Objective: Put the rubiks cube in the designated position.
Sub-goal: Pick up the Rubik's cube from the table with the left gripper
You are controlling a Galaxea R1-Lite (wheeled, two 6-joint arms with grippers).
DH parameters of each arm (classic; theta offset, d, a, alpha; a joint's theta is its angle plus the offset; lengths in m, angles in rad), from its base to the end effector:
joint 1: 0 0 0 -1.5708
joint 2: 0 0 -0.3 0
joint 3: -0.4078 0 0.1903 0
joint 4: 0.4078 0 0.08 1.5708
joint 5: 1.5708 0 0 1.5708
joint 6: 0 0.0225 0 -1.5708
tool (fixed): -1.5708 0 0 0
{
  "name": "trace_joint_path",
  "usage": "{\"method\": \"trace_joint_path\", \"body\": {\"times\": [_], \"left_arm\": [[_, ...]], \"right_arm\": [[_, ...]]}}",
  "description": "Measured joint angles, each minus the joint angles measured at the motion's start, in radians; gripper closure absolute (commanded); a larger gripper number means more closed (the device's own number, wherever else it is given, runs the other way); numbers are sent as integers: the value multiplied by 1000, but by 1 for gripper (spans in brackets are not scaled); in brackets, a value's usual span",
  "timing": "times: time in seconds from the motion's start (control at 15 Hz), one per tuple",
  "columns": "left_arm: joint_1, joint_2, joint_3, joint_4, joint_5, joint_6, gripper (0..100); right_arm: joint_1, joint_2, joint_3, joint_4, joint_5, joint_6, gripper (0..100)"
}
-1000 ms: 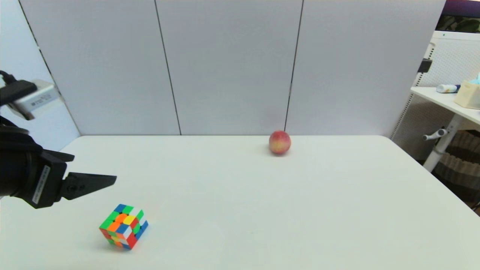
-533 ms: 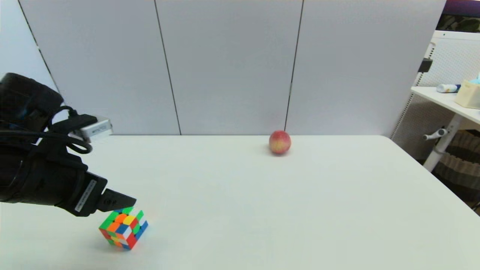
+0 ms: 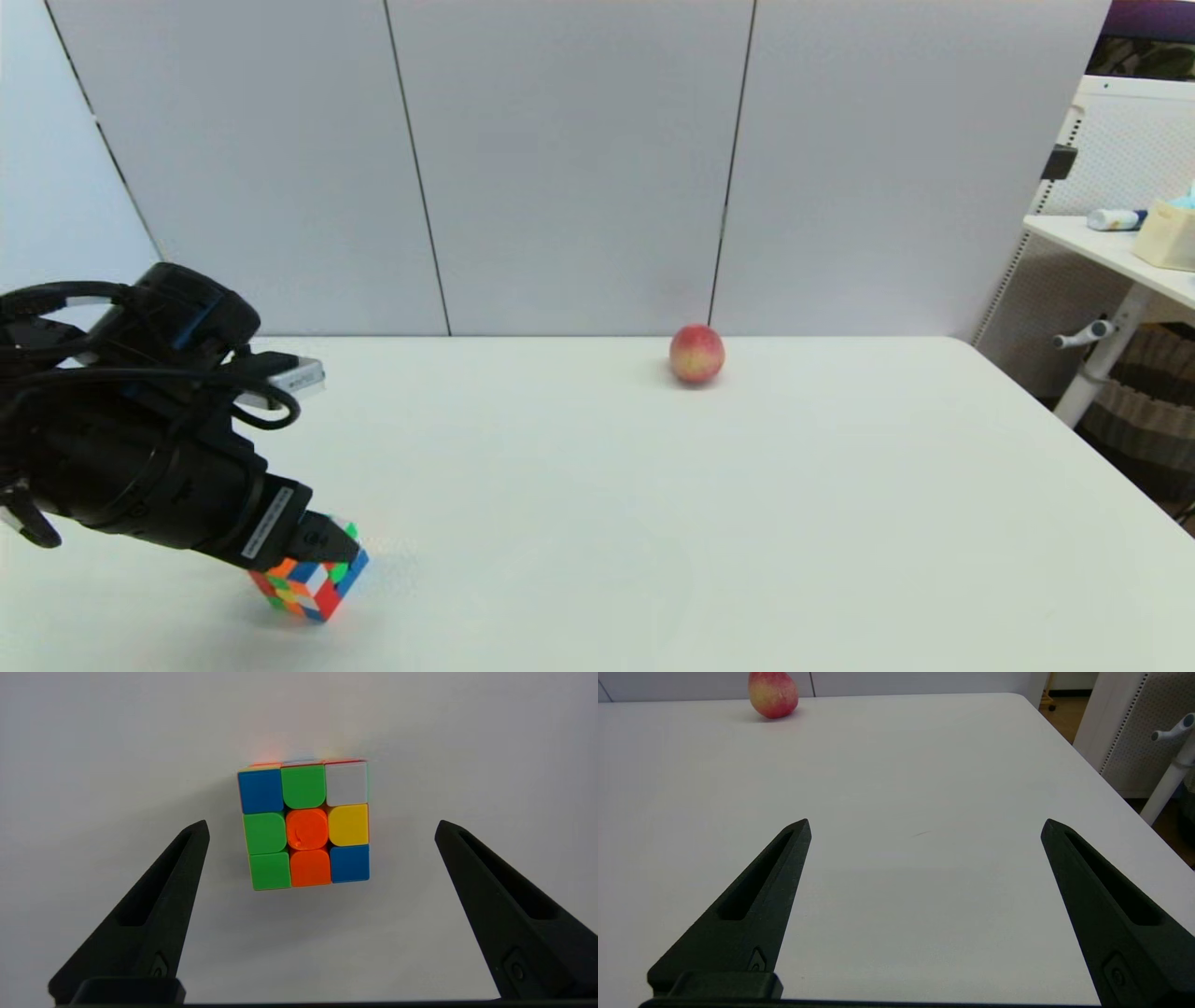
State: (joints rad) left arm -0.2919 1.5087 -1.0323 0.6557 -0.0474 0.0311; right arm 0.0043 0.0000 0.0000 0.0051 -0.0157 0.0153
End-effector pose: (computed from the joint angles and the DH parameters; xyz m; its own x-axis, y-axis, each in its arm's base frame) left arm 0.2054 -0.0628 0.1936 0.3927 -0.1675 -0.9043 0.3335 0.9423 -0.0297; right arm -0.0228 -0.0005 0.0749 0.9999 -0.0114 -0.0051 0.0115 0.9998 0.0152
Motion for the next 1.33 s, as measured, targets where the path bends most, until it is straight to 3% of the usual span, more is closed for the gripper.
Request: {"method": "trace_joint_path", "body": {"times": [1.33], "left_arm": [[-1, 138, 31, 0, 8, 15, 0]], "right_arm": [[0, 0, 0, 0, 0, 0, 0]]}}
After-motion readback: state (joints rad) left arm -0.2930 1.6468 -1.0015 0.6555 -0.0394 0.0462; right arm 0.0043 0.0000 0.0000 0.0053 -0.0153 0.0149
